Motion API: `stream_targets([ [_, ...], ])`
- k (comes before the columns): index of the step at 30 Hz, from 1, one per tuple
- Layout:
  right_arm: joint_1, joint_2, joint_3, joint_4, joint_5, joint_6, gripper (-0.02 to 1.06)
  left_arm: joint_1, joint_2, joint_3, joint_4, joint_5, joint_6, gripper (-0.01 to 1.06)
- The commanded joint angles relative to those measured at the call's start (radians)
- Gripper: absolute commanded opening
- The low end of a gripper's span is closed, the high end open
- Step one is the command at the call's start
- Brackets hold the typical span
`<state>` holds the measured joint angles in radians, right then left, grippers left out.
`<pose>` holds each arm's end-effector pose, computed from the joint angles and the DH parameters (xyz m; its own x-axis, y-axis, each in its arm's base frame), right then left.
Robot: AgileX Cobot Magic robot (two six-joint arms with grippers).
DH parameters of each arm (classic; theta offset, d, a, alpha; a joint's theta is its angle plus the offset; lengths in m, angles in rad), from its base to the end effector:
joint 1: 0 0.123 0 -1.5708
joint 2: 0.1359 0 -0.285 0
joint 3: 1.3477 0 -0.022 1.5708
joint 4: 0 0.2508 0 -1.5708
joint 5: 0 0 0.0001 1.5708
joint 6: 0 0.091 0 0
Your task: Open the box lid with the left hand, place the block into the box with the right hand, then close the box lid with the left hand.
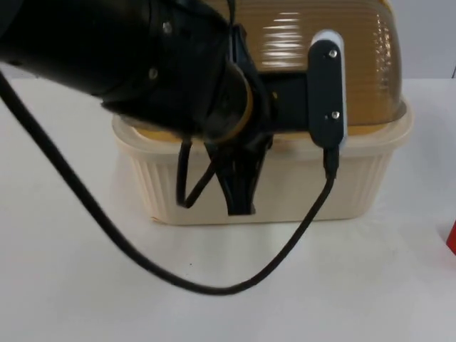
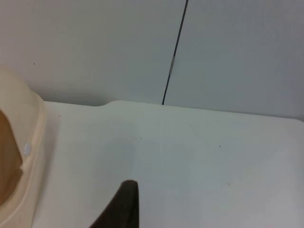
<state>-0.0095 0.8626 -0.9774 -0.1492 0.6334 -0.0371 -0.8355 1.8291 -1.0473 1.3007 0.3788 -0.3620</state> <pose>0.1694 -0.0096 0.3969 -0.4222 -0.1524 -0.8936 0.0236 0.9836 -0.1789 0.2759 -0.2566 0.1815 0.1266 0.9675 -0.2190 0.7020 0.0686 0.7088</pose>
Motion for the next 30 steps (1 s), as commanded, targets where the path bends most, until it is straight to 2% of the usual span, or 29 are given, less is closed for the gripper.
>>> stream_targets([
  [1,0.003,0.000,-0.004,-0.002,0.000,0.000,1.05,0.014,-0.004,-0.025,-0.031,0.003,0.023,0.00],
  [5,0.003,0.000,-0.004,-0.002,0.006,0.000,1.05,0.046,-0.004,-0.062,-0.078,-0.002,0.078,0.00],
  [6,0.003,0.000,-0.004,-0.002,0.006,0.000,1.05,0.054,-0.004,-0.073,-0.121,-0.004,0.134,0.00],
  [9,0.003,0.000,-0.004,-0.002,0.006,0.000,1.05,0.094,-0.004,-0.113,-0.354,-0.015,0.409,0.00],
  [10,0.003,0.000,-0.004,-0.002,0.006,0.000,1.05,0.094,-0.004,-0.113,-0.354,-0.015,0.409,0.00],
  [14,0.003,0.000,-0.004,-0.002,0.006,0.000,1.05,0.149,-0.005,-0.172,-0.685,0.003,0.766,0.00],
  [15,0.003,0.000,-0.004,-0.002,0.006,0.000,1.05,0.149,-0.005,-0.172,-0.685,0.003,0.766,0.00],
  [17,0.003,0.000,-0.004,-0.002,0.006,0.000,1.05,0.185,-0.005,-0.222,-0.855,0.036,0.910,0.00],
  [24,0.003,0.000,-0.004,-0.002,0.006,0.000,1.05,0.233,-0.005,-0.297,-0.885,0.074,0.943,0.00],
  [27,0.003,0.000,-0.004,-0.002,0.006,0.000,1.05,0.255,-0.003,-0.321,-0.963,0.086,1.010,0.00],
  [30,0.003,0.000,-0.004,-0.002,0.006,0.000,1.05,0.257,-0.003,-0.323,-0.988,0.095,1.018,0.00],
])
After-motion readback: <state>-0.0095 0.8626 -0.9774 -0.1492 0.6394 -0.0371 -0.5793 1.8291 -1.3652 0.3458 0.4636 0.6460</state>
